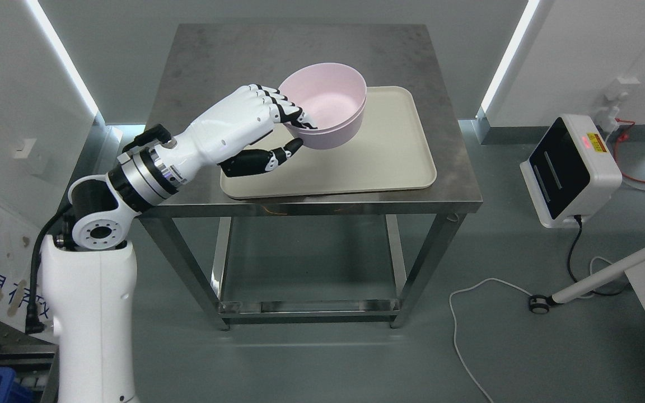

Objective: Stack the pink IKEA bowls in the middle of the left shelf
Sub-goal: 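Lift the stacked pink bowls off the tray with the left hand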

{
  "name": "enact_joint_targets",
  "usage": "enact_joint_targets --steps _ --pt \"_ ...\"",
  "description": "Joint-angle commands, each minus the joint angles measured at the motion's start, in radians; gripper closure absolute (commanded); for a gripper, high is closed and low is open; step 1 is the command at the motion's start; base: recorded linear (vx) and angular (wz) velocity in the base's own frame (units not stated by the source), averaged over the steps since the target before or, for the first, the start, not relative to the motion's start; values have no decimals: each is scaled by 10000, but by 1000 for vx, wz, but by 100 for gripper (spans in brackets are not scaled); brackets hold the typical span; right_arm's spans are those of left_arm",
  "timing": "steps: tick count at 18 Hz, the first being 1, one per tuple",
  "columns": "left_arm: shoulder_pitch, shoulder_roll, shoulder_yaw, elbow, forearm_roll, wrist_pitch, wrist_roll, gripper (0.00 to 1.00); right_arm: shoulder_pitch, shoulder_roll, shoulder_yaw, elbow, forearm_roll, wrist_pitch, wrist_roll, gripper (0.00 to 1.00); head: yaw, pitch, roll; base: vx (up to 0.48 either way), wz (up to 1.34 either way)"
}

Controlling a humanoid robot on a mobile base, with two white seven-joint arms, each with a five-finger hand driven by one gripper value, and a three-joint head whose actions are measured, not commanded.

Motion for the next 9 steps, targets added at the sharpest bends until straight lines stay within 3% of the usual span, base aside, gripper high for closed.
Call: enact_joint_targets --steps 1,9 --pt "550 175 202 -329 584 4 -60 97 293 -175 -122 -337 -21 -8 6 0 0 0 0 0 0" --pt "658 175 171 -344 861 4 -91 97 293 -175 -107 -337 -21 8 6 0 0 0 0 -2 5"
